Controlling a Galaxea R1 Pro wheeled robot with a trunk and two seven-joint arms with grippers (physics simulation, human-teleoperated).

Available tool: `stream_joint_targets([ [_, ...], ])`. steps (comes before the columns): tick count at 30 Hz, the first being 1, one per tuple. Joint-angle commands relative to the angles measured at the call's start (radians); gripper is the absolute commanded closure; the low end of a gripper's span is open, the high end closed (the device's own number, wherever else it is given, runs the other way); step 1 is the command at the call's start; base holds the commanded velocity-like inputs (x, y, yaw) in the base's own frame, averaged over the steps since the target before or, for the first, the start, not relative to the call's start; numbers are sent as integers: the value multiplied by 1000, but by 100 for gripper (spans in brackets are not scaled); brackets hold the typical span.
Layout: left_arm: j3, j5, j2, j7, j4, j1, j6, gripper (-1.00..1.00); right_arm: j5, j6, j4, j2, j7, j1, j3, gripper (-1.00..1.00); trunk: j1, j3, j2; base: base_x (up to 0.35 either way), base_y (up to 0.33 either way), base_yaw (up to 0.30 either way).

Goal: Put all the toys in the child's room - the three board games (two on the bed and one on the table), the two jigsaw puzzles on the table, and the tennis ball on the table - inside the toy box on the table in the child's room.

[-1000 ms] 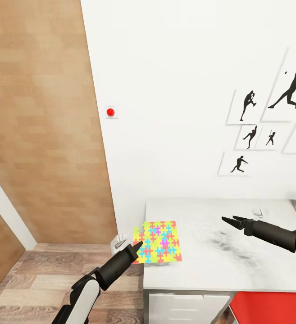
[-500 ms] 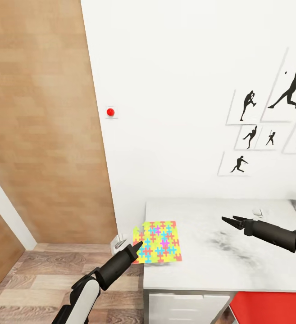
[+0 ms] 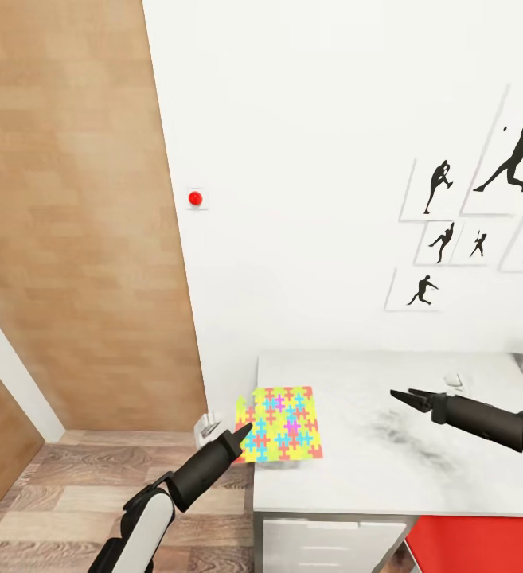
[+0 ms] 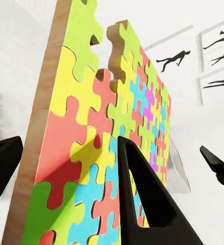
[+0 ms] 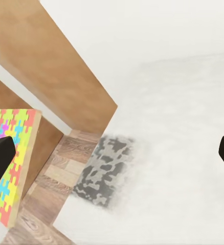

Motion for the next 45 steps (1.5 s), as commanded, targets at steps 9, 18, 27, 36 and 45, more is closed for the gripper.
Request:
stream_joint_targets([
  [9,2,7,7,-45,-1,-2,5,100,-3,57,-5,0,52,3,-2,-100,1,-2,-2,0,0,0],
  [18,3,-1,13,-94,0,-5,3,100,-3,80,-11,0,117,6,0,-100,1,-2,-2,0,0,0],
  [27,1,-8,12,-107,8,-14,2,100,-3,88,-32,0,136,10,0,-100,1,-2,-2,0,0,0],
  [36,-8,-9,6,-111,74,-49,-13,100,-3,110,-63,0,192,27,-1,-100,1,-2,-2,0,0,0],
  [45,-12,-9,3,-112,104,-66,-35,100,-1,128,-75,0,209,31,-1,-100,1,-2,-2,0,0,0],
])
